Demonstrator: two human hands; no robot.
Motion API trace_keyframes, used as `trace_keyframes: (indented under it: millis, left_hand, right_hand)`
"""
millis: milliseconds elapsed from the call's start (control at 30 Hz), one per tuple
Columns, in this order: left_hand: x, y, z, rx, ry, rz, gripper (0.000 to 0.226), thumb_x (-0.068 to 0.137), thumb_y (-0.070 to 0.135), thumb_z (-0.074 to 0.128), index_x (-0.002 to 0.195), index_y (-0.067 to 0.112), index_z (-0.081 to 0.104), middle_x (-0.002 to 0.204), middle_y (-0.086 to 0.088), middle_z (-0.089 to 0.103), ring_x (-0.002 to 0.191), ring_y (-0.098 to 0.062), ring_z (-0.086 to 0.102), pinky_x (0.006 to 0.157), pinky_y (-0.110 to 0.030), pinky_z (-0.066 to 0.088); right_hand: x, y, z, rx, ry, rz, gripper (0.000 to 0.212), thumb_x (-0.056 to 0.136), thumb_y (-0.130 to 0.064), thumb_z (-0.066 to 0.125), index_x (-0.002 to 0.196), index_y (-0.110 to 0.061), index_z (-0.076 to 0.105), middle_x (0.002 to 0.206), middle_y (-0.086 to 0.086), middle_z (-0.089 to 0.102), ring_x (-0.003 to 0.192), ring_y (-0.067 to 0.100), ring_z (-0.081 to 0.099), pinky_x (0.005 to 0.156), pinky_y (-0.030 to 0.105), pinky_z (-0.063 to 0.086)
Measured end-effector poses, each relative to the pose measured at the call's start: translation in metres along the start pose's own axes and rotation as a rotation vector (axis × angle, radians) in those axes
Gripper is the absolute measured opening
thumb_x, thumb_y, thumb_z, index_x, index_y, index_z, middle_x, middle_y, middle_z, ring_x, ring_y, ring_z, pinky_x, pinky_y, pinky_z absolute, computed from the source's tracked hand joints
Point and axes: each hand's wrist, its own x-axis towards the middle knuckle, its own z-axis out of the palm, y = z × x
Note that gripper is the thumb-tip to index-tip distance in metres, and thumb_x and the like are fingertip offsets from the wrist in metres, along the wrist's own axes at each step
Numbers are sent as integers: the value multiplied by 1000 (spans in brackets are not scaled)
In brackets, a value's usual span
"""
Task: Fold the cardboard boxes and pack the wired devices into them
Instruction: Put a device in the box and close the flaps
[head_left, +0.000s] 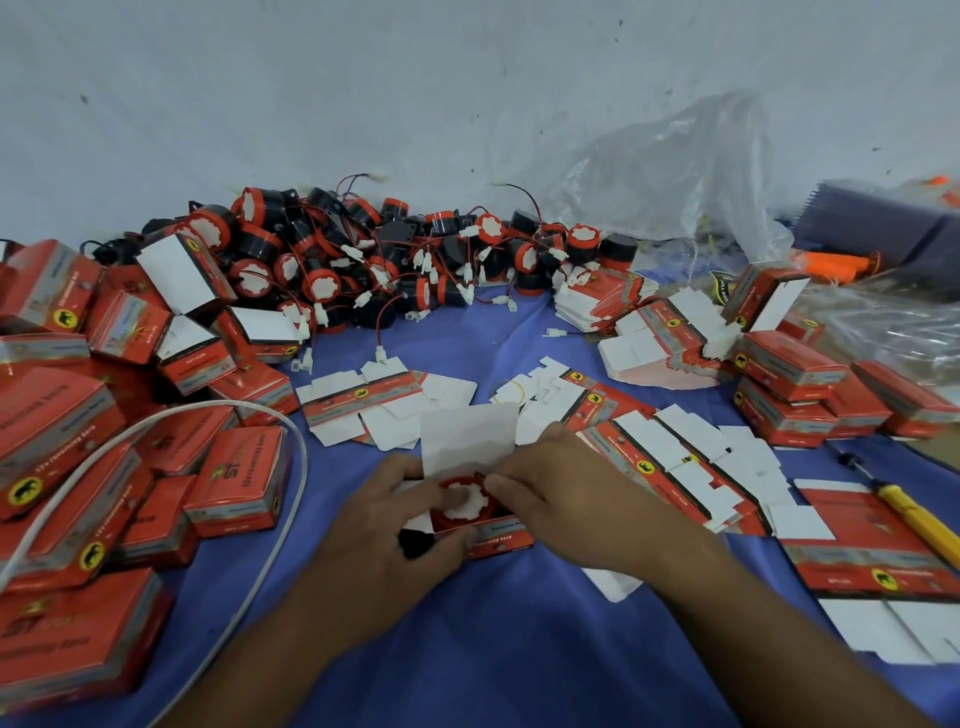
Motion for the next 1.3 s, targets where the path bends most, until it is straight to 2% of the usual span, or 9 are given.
trace_keyframes:
  millis: [133, 400, 533, 600, 767, 967, 1067, 1200, 1300]
  left_hand:
    - [0, 1, 0, 19, 12, 13, 38, 83, 53, 65, 108, 25, 73, 106, 10, 57, 95, -8, 61, 78, -22, 52]
    - [-1, 2, 4, 68, 58, -25, 36, 77, 51, 71, 106, 30, 74, 115, 13, 52, 107, -9, 51, 88, -25, 47]
    - [-1, 10, 3, 139, 140, -5, 37, 71, 61, 65, 106, 50, 68, 122, 10, 39, 106, -9, 37, 90, -15, 33]
    - [-1, 14, 2, 108, 179, -10, 49, 69, 63, 66, 117, 58, 55, 126, 10, 33, 115, -2, 37, 98, -11, 33]
    - [1, 22, 7, 17, 333, 74, 75, 67, 52, 76, 130, 31, 40, 130, 7, 33, 131, -1, 34, 108, -11, 28]
    - [2, 10, 1, 90, 202, 75, 55, 77, 35, 76, 127, 17, 63, 126, 8, 49, 122, 7, 43, 102, -8, 34]
    - [0, 6, 4, 114, 118, 41, 35, 84, 35, 67, 119, 34, 69, 132, 16, 44, 121, -1, 37, 96, -14, 37]
    - [-1, 3, 8, 116, 109, -38, 27, 86, 46, 60, 110, 59, 60, 130, 19, 36, 119, -1, 29, 97, -18, 31]
    - [1, 0, 6, 63, 128, -99, 22, 90, 48, 64, 108, 61, 58, 138, 16, 32, 129, 0, 27, 104, -15, 25]
  right_hand:
    - [6, 9, 3, 198, 179, 201, 7, 94, -30, 65, 95, -29, 72, 80, -16, 64, 71, 3, 59, 66, 23, 46]
    - [7, -4, 7, -97, 47, 241, 21, 93, -18, 58, 89, -27, 77, 107, -1, 57, 101, 20, 51, 85, 34, 49]
    - [0, -1, 4, 15, -119, 258, 26, 102, -24, 51, 99, -28, 76, 118, 4, 46, 114, 19, 28, 93, 32, 28]
    - [-2, 5, 3, 128, -131, 261, 27, 102, -22, 51, 101, -28, 77, 115, 5, 58, 115, 16, 39, 95, 29, 35]
    - [3, 5, 4, 159, 4, 308, 27, 94, -14, 61, 99, -33, 80, 104, -12, 72, 87, 12, 66, 79, 26, 57]
    - [4, 6, 17, 109, 176, 330, 25, 89, -19, 69, 104, -32, 53, 111, -5, 60, 81, 7, 48, 59, 14, 30]
    - [6, 4, 28, 275, 316, 322, 49, 87, -25, 75, 110, -34, 32, 106, -4, 62, 82, 12, 58, 60, 20, 37]
    - [6, 0, 41, 562, 512, 398, 73, 78, -39, 85, 127, -39, 30, 96, -18, 54, 90, 4, 59, 70, 12, 44]
    - [4, -1, 50, 739, 606, 431, 62, 71, -49, 86, 114, -39, 41, 95, -17, 60, 87, -1, 62, 69, 14, 50]
